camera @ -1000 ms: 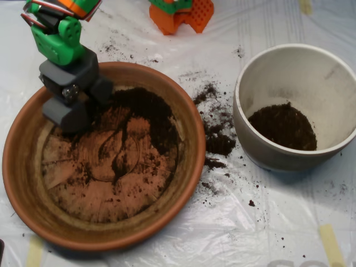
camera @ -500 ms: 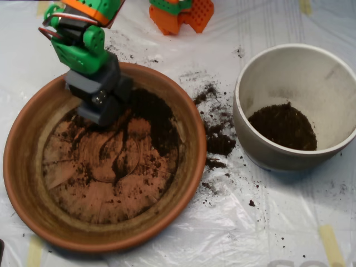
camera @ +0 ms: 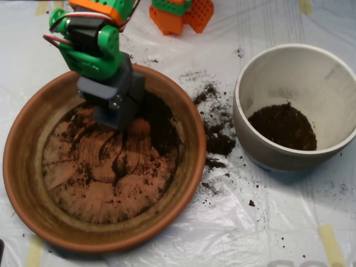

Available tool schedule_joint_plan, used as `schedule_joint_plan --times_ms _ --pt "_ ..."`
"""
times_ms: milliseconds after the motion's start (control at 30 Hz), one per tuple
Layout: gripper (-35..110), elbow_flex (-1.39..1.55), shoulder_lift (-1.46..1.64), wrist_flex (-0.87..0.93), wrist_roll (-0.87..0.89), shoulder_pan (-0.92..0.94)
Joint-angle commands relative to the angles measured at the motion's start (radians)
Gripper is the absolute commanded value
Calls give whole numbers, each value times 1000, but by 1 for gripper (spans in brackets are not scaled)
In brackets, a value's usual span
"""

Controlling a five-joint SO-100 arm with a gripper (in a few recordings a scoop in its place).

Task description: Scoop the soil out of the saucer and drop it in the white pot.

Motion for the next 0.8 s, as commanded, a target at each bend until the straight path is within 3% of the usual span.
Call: schedule_joint_plan --times_ms 0,400,767 --pt "-1 -173 126 91 25 -89" --pt "-1 -499 293 281 -8 -466" --pt "-1 -606 304 304 -127 -807"
